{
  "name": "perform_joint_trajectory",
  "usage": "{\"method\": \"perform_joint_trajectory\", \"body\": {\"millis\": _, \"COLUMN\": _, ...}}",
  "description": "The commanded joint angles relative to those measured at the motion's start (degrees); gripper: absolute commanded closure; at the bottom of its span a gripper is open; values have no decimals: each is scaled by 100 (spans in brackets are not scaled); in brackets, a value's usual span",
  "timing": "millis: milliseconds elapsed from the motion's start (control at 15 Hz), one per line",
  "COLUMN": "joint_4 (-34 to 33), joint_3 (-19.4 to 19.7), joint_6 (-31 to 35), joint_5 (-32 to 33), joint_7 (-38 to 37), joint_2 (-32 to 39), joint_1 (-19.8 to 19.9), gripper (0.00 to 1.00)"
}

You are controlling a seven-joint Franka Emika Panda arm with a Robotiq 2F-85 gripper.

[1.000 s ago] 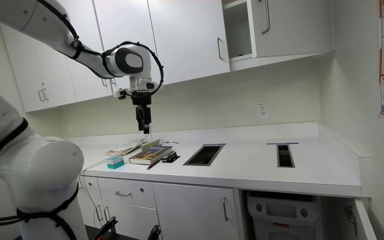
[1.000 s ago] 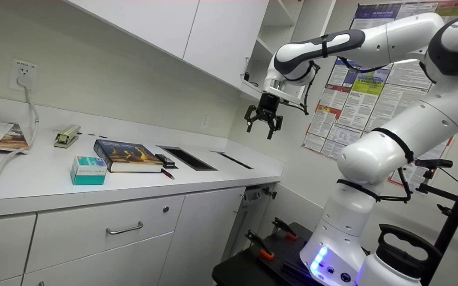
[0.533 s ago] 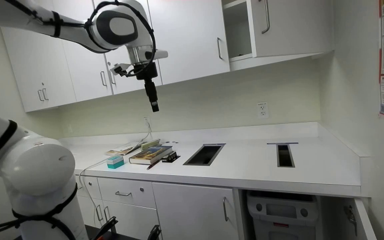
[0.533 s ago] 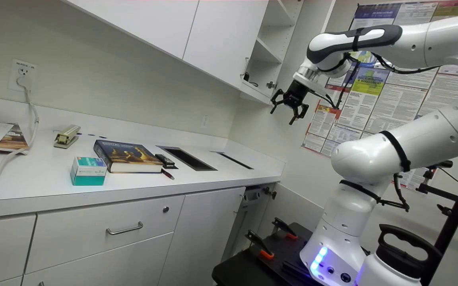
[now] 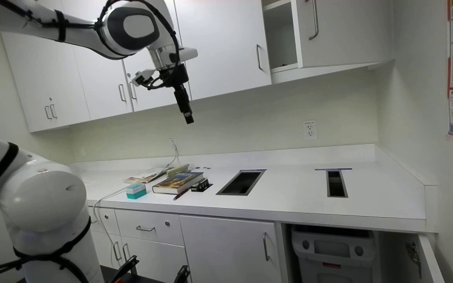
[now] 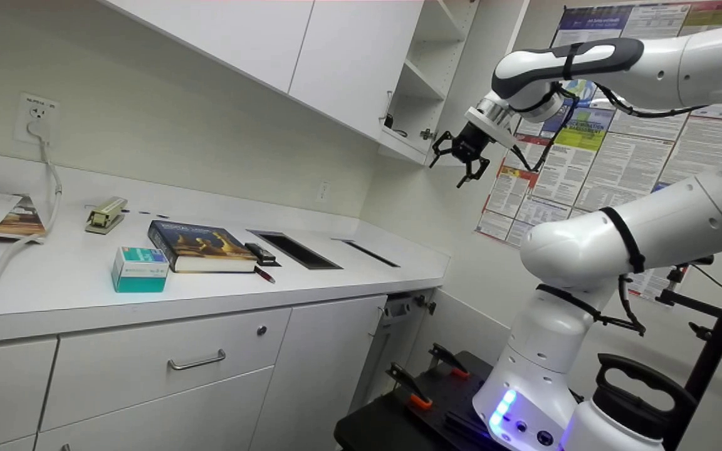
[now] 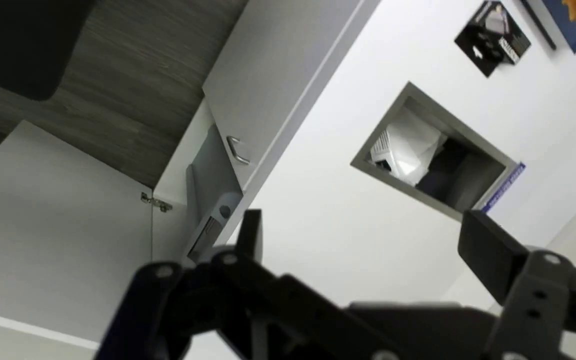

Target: Close the open upper cabinet door

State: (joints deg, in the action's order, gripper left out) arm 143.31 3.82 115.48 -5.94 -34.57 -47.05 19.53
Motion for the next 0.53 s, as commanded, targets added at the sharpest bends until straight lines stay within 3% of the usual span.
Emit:
{"method": "perform_joint_trajectory", "body": {"millis": 0, "joint_4": -487, "joint_3": 282, "joint_6": 486, "joint_5": -75, "joint_7": -291, "joint_2": 373, "joint_1": 388, "gripper": 0}}
{"method": "perform_joint_trajectory", "body": {"millis": 467, "joint_4": -1571, "joint_3": 1102, "joint_6": 1141, "joint_5": -191, "joint_7": -666, "joint_2": 983, "joint_1": 997, "gripper": 0}}
